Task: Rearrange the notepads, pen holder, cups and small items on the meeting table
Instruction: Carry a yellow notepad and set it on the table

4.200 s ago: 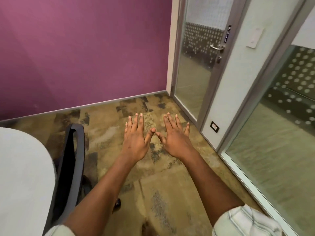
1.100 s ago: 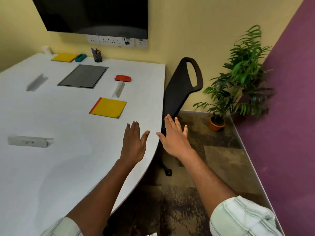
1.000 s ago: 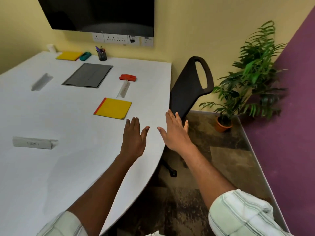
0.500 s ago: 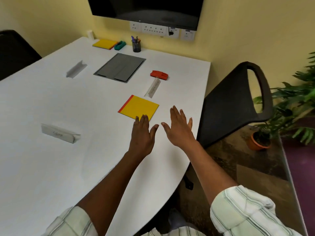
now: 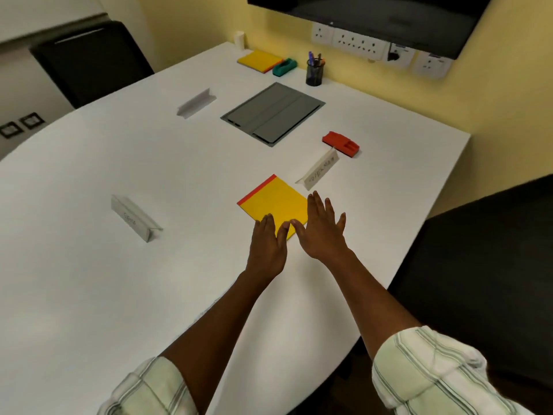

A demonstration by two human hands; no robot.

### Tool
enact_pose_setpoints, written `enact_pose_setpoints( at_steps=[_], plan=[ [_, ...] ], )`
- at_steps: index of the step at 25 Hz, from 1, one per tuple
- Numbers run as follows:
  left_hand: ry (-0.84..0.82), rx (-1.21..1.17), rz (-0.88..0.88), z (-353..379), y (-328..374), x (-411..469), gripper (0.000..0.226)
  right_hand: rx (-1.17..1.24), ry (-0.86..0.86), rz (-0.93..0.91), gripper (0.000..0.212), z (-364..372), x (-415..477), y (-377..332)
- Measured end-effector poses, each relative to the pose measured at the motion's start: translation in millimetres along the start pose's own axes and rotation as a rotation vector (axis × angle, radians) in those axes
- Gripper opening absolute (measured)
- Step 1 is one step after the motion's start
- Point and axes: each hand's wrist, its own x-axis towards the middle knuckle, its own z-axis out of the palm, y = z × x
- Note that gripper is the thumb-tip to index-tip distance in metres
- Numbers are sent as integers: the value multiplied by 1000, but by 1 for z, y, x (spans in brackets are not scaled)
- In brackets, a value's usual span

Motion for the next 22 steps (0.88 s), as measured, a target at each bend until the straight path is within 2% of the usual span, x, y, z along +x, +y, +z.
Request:
enact_pose_setpoints(
  at_steps=[8, 12, 14, 17, 22],
  plan=[
    [-33, -230, -404, 25, -29, 52, 66, -16, -77, 56, 72, 39, 87, 30],
    [-20, -491, -659, 30, -51, 79, 72, -17, -159, 74, 70, 53, 127, 47],
    [-1, -585, -725, 32, -62, 88, 66, -12, -163, 65, 68, 61, 142, 50],
    [23, -655, -805, 36, -71, 101, 43, 21, -170, 73, 65, 73, 163, 51],
    [-6, -762, -888, 44, -83, 118, 41, 78, -184, 117, 65, 90, 183, 54]
  ],
)
